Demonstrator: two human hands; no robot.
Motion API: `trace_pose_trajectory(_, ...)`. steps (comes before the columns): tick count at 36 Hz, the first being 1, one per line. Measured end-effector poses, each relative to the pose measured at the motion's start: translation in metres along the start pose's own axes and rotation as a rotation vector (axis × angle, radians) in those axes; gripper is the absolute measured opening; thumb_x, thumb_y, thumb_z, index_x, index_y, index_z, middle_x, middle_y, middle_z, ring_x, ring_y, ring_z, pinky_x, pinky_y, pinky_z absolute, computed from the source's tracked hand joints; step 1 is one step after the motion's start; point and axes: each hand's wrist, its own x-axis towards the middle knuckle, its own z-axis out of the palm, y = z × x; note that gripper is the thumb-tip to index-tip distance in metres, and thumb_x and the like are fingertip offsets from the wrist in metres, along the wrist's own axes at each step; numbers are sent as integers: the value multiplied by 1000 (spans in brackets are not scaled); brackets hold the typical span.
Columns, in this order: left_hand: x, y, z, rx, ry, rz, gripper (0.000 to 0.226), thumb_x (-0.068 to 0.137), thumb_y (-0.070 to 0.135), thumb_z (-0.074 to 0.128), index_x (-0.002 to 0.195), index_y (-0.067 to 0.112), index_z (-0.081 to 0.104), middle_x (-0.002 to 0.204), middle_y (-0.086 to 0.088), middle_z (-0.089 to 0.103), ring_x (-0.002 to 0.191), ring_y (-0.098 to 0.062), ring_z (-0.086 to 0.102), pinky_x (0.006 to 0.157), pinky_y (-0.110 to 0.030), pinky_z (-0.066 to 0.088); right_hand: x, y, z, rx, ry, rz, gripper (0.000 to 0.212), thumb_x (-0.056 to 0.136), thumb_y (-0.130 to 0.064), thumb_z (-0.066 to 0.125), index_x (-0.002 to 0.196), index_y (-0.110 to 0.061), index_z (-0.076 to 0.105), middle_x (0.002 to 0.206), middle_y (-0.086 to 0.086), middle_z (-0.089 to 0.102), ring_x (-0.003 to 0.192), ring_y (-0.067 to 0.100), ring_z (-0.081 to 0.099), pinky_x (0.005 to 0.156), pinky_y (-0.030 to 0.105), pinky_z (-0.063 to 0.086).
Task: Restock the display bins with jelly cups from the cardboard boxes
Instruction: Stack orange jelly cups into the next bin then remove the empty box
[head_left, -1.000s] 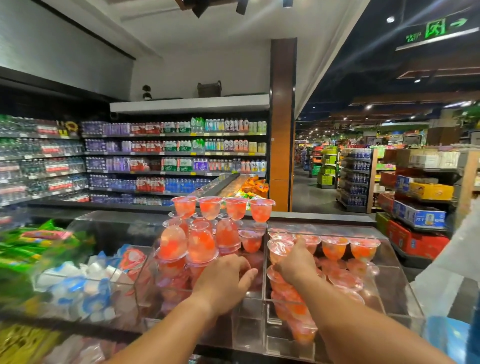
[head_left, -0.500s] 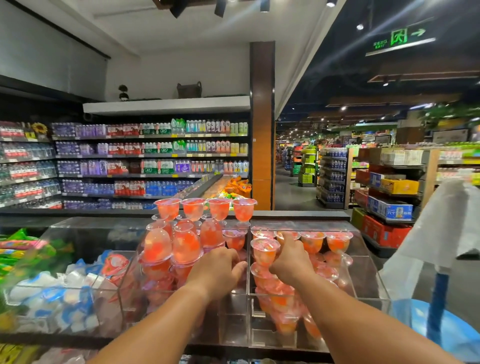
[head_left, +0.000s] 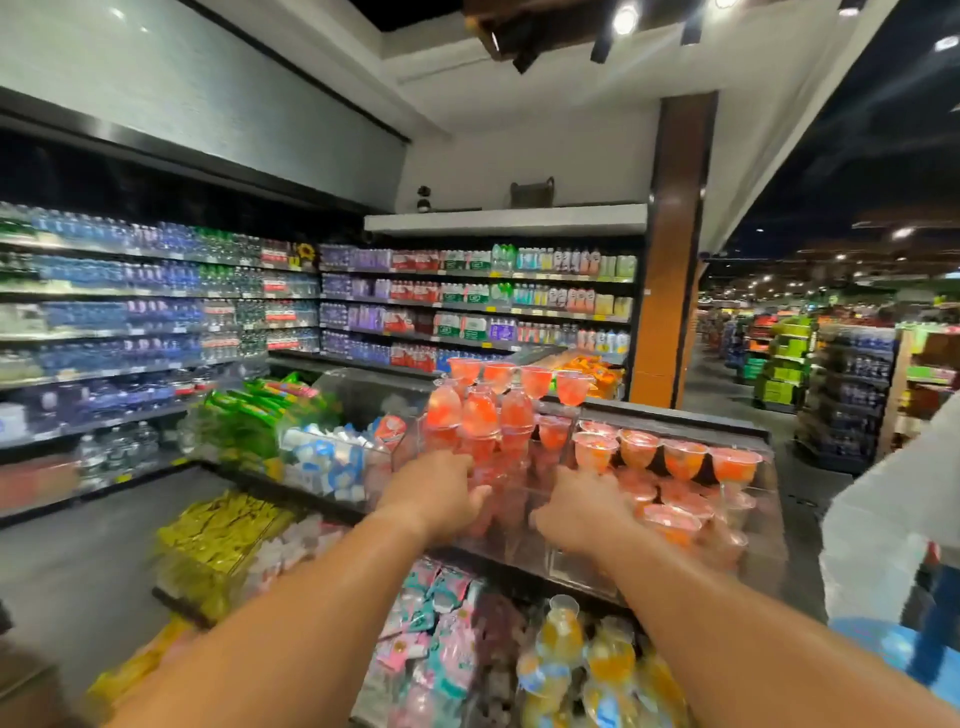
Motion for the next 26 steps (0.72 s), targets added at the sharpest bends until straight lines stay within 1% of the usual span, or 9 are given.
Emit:
trace_pose_trajectory(3,-61,-22,-2,37,-24,-130,37,94,50,53,110,19,66,117,-8,67,109,-31,63,89,-40,53,-41,-28,19,-8,-68,-121,54,86,-50,54,132,-22,53,137,12,48,129,38,41,106,47,37)
trace_pose_trajectory(6,-133,-55,-11,64,-54,-296,50,85,60,46,110,22,67,114,-8,69,109,-33,65,88,-41,54,-84,-65,42,-66,-157,-258,54,87,-46,53,133,-19,53,134,12,49,126,39,43,103,48,36)
trace_pose_trajectory(10,-238,-105,-32,99,-87,-534,39,93,54,52,109,21,65,115,-7,67,108,-32,64,87,-40,53,-148,-124,69,-67,-247,-453,51,93,-44,50,133,-13,57,138,14,53,129,36,47,103,40,39)
trace_pose_trajectory(12,-293,-127,-44,142,-91,-644,38,94,52,52,111,21,64,117,-8,66,111,-32,63,91,-41,53,-185,-156,88,-53,-277,-531,62,84,-51,47,130,-13,60,137,16,56,127,35,52,103,39,45)
trace_pose_trajectory(14,-348,-149,-58,160,-75,-755,38,93,51,54,111,20,65,118,-9,66,113,-32,63,93,-41,53,-227,-188,105,-21,-329,-601,69,77,-56,44,133,-16,57,139,14,52,129,37,49,105,42,43)
trace_pose_trajectory(16,-397,-166,-74,175,-55,-850,40,94,50,54,116,19,66,122,-10,66,116,-32,62,95,-40,51,-268,-216,118,-11,-381,-651,58,85,-49,52,134,-18,55,141,11,51,132,34,46,105,41,40)
trace_pose_trajectory(18,-440,-183,-90,193,-60,-932,42,97,50,52,122,18,63,127,-9,64,118,-31,60,96,-39,49,-302,-247,133,-16,-404,-729,51,86,-45,56,129,-18,60,137,11,56,128,32,52,104,38,43)
trace_pose_trajectory(21,-500,-205,-106,200,-58,-1031,43,97,50,51,123,18,61,129,-9,63,120,-31,59,97,-40,50,-350,-293,156,-35,-453,-809,61,76,-50,51,128,-19,59,137,11,55,129,36,49,106,44,42)
trace_pose_trajectory(26,-589,-243,-132,210,-82,-1158,39,98,49,51,121,19,60,124,-7,62,115,-30,60,91,-39,49,-414,-364,180,-22,-553,-882,54,89,-46,54,137,-23,51,141,6,47,133,34,39,105,47,36)
